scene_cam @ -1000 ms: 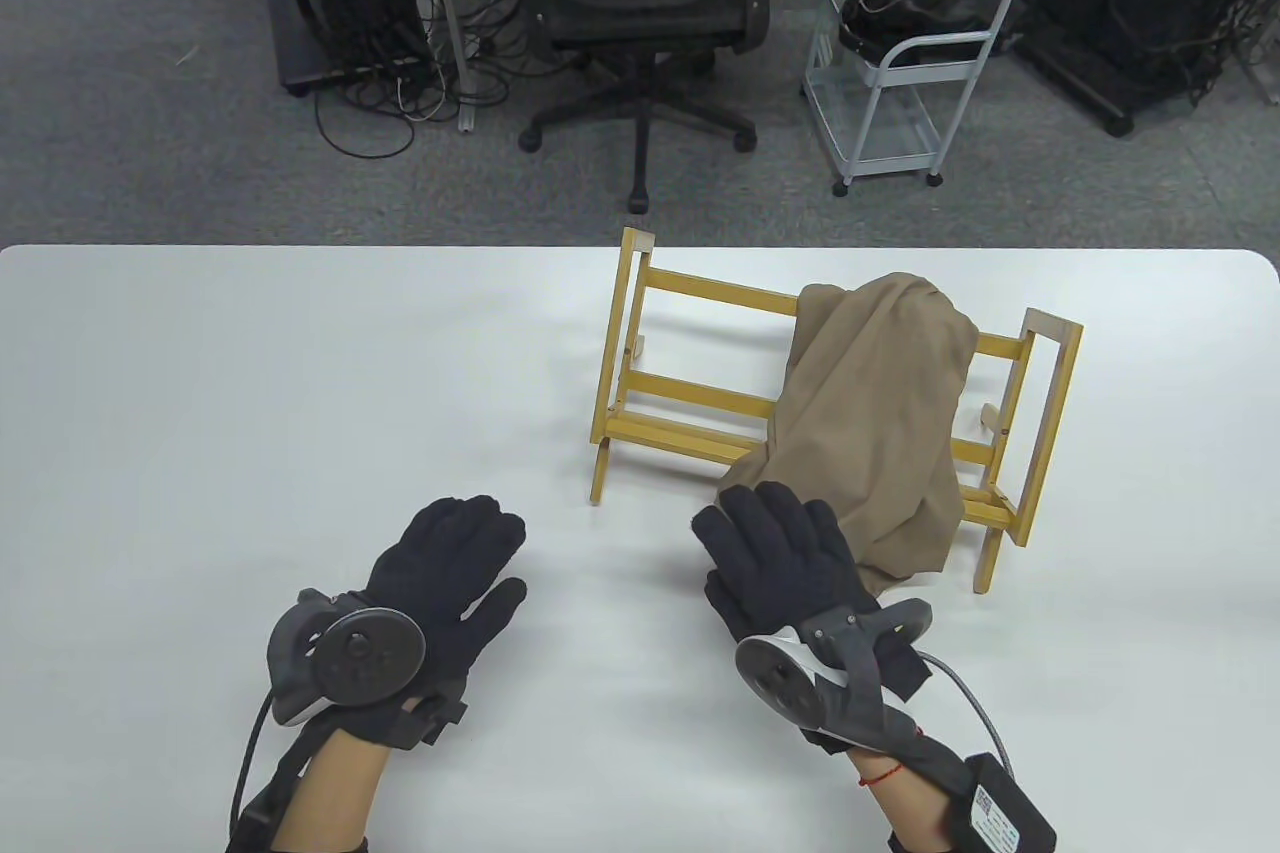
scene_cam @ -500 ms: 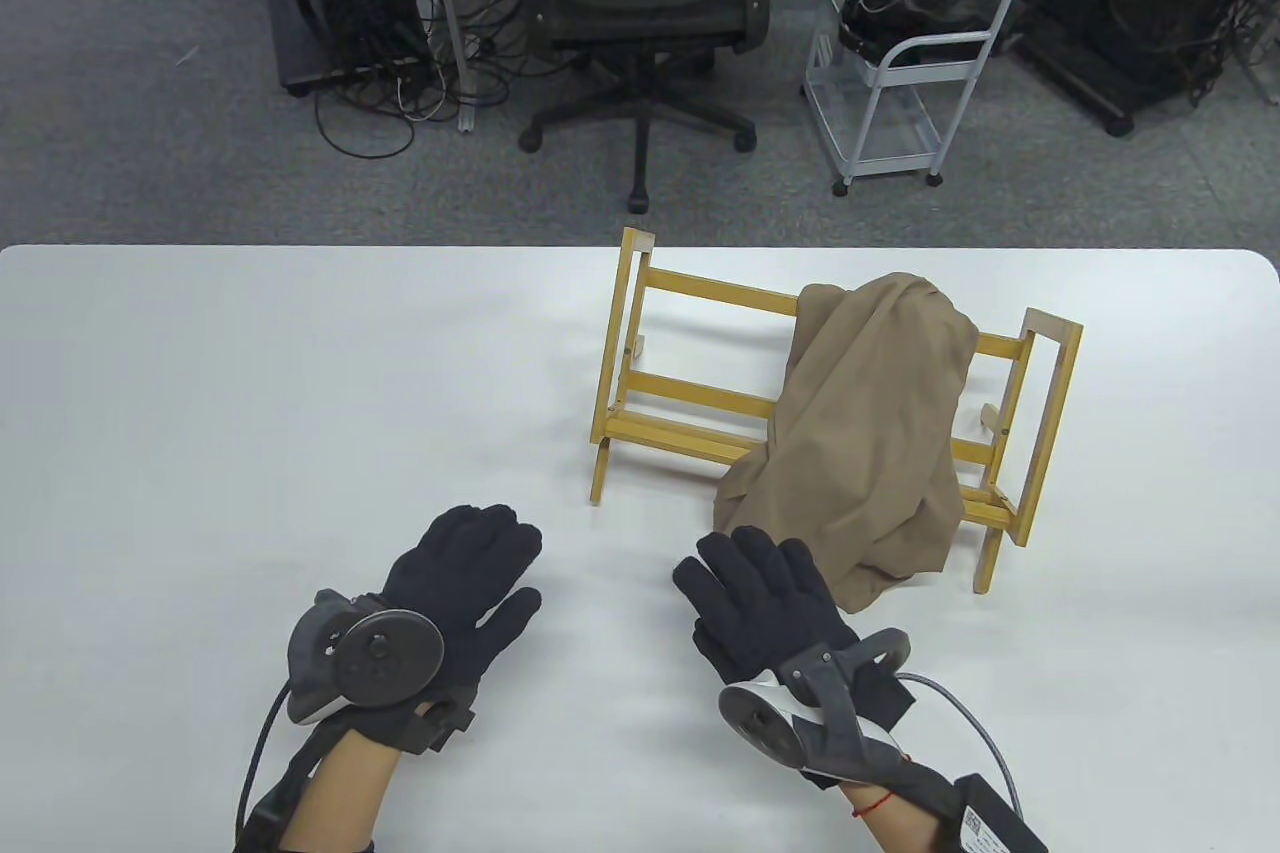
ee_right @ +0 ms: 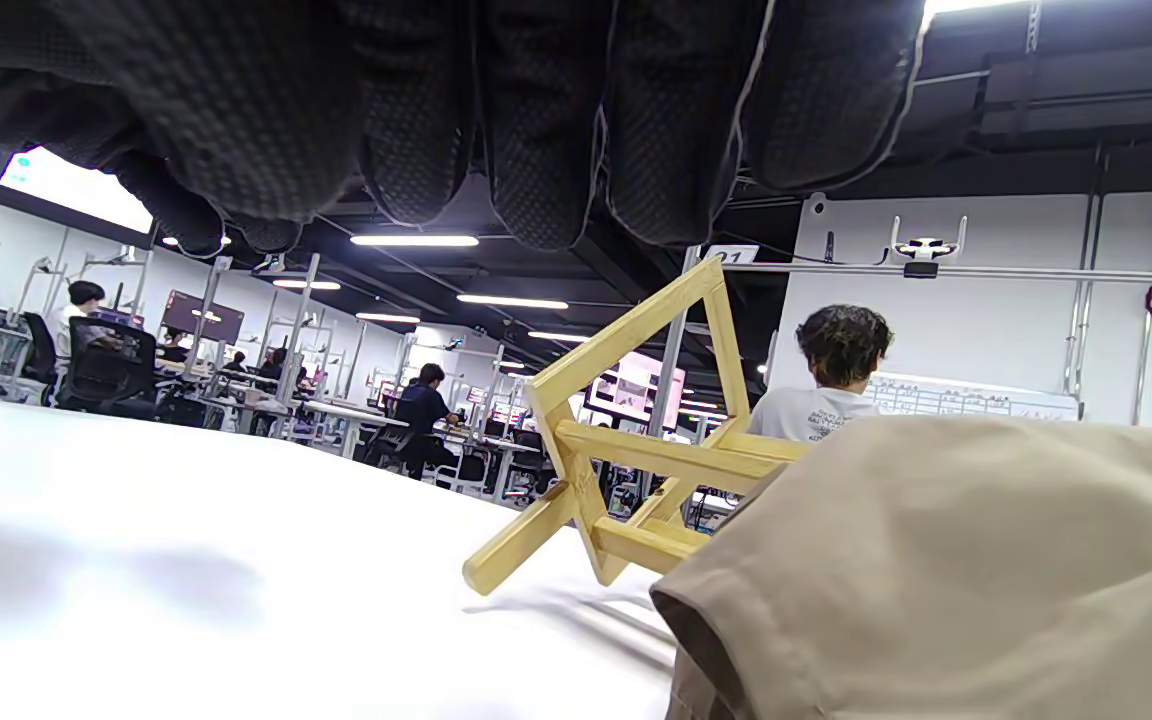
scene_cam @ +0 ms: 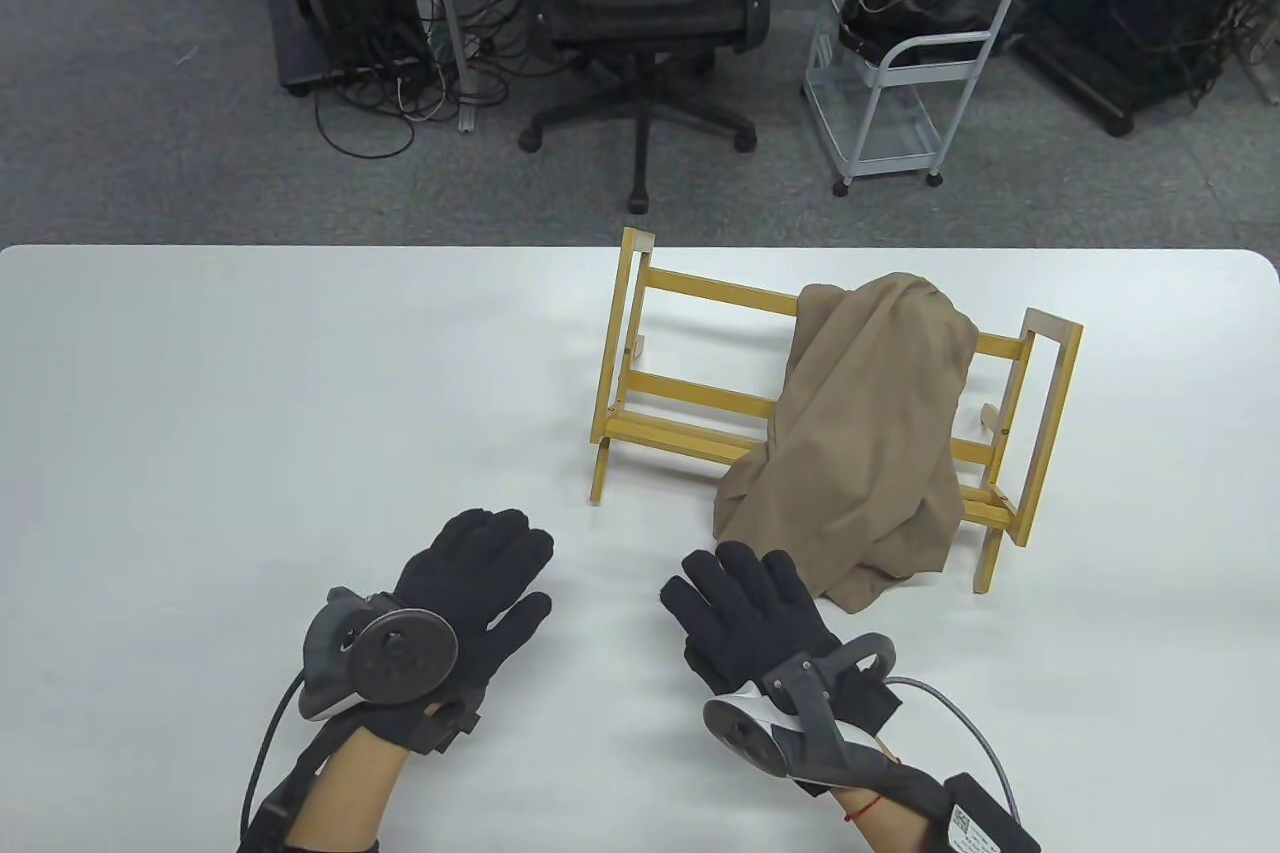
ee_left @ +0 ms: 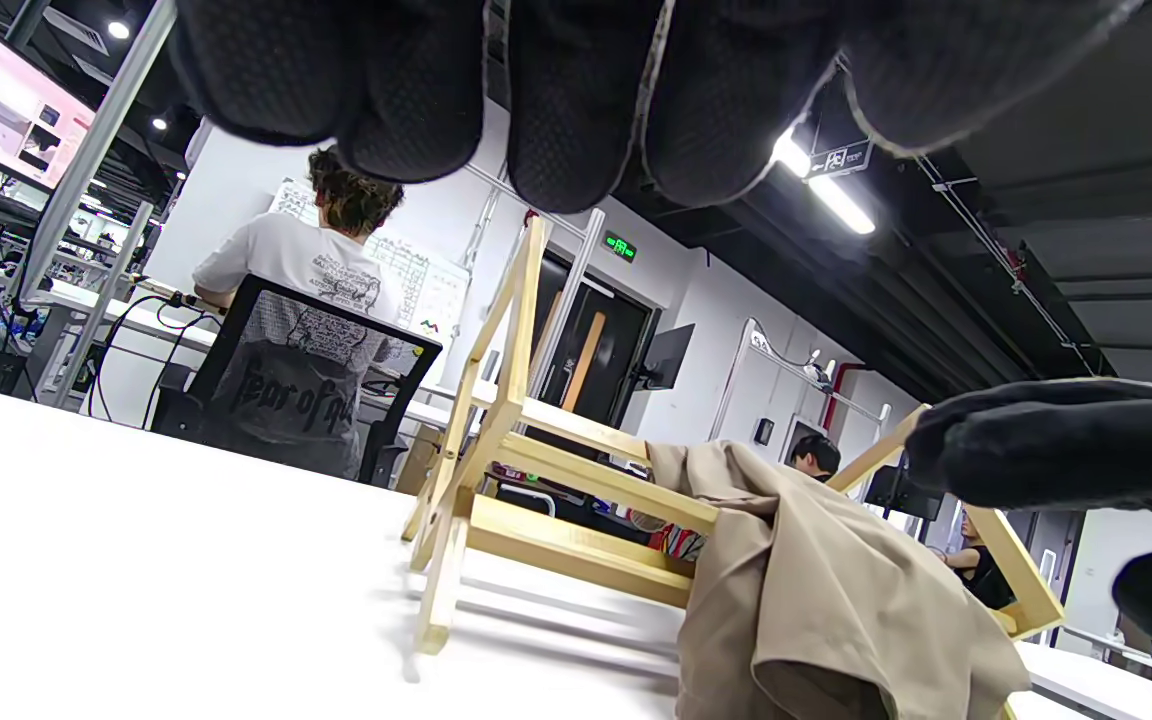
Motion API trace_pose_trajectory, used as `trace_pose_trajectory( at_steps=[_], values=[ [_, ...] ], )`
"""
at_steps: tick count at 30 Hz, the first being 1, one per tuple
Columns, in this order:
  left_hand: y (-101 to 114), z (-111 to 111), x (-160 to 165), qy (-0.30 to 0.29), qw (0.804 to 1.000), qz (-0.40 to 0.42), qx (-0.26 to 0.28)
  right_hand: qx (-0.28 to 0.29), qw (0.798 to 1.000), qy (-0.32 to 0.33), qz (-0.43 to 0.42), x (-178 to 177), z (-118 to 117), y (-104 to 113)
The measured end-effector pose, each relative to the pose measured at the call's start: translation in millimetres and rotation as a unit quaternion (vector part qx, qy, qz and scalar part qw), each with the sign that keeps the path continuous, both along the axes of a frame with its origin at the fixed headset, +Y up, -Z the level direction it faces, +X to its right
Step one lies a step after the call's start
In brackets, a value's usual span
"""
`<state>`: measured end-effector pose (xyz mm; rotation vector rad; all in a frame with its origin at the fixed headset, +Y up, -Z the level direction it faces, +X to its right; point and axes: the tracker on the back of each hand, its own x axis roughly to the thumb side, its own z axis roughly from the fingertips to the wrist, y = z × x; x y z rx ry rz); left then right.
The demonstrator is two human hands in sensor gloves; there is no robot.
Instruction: Hang shorts on book rack
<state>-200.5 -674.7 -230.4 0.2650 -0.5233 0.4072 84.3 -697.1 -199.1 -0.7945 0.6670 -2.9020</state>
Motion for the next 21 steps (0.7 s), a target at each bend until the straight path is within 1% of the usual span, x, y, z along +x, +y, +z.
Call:
trace_pose_trajectory(
  at_steps=[21],
  values=[
    [-2.4,0.1,5.7,-0.008,1.000,-0.009,-0.012,-0.011,1.000,0.008,0.009,-0.9,1.7,-1.0]
  ],
)
